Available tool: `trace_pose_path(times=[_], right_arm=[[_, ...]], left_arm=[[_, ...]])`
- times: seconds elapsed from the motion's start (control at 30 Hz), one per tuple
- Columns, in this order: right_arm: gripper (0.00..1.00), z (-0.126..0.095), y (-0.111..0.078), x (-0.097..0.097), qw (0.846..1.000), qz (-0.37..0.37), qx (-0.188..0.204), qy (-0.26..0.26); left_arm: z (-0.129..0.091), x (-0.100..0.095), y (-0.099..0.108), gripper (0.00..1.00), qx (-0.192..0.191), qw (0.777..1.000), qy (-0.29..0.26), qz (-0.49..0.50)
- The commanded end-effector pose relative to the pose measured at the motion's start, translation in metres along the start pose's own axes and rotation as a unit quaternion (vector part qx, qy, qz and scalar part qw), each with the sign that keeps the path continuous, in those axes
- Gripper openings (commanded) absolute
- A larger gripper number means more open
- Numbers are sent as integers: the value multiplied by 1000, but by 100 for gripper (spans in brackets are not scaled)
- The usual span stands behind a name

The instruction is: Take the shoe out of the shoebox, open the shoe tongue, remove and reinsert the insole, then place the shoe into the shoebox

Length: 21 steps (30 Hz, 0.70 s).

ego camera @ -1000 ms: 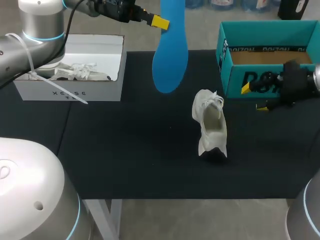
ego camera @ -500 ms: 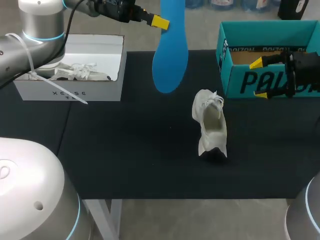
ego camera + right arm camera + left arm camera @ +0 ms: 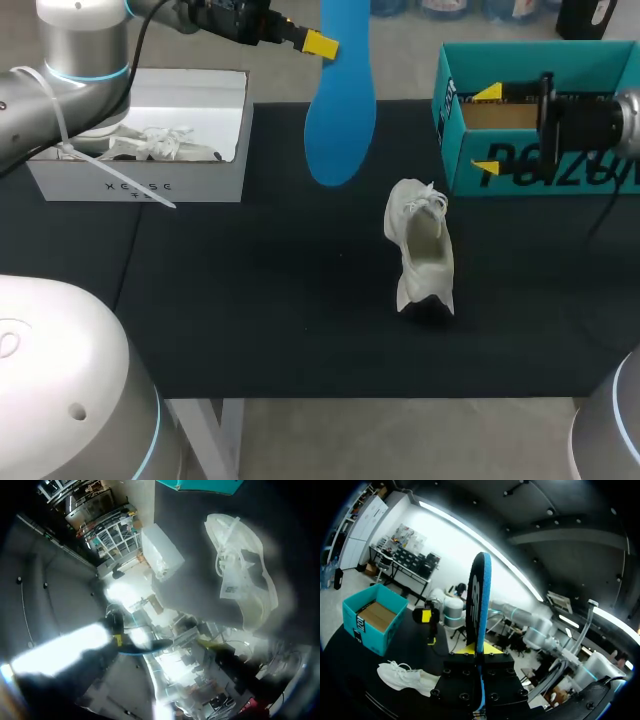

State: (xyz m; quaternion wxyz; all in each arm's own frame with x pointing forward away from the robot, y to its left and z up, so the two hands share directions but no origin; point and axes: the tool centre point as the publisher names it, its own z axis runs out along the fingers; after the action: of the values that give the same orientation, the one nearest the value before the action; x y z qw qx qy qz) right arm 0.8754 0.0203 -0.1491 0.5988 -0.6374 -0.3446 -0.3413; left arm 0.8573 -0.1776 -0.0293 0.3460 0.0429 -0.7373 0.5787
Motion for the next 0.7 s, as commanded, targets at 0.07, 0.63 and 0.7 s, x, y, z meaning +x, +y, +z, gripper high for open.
trace_pose_path(times=[0.07,0.63,0.7], right_arm=[[100,11,-11,3,1000,-5,-16,13],[100,93,-37,22,999,-35,-9,12],[100,96,-39,24,999,-35,-10,13]], left_arm=[[0,0,0,0,-1,1000,-1,0],[0,0,0,0,-1,1000,-1,0],[0,0,0,0,-1,1000,-1,0]])
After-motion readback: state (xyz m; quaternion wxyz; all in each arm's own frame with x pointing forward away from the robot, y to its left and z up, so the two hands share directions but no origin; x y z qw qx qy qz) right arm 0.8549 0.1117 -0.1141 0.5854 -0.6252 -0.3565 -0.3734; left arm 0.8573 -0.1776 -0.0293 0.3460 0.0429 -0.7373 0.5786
